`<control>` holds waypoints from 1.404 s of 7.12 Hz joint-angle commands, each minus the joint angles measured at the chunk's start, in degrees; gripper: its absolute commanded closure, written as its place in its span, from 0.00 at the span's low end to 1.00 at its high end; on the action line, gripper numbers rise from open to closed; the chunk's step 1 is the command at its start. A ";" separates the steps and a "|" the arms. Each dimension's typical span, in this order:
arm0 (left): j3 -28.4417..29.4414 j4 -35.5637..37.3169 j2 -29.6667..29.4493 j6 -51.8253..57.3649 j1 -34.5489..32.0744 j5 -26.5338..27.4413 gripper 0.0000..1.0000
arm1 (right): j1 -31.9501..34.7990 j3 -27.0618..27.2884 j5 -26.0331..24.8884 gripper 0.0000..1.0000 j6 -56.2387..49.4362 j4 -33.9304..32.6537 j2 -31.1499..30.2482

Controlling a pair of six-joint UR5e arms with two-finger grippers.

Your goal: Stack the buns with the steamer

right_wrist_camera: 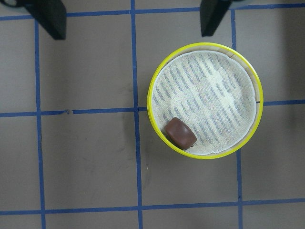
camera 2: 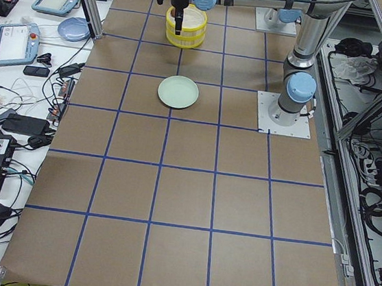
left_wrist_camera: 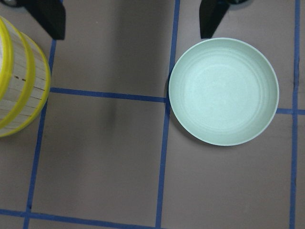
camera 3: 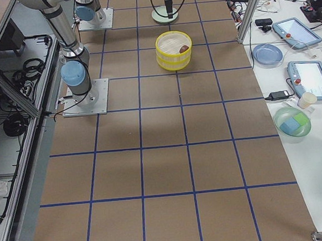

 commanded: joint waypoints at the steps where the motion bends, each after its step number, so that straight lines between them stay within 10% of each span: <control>1: 0.95 -1.09 4.05 0.61 0.38 2.68 0.00 | 0.06 0.06 0.08 0.00 0.02 -0.08 -0.03; 10: 0.08 -3.11 5.38 0.71 0.29 2.00 0.00 | 0.06 0.15 0.08 0.00 -0.07 0.00 -0.03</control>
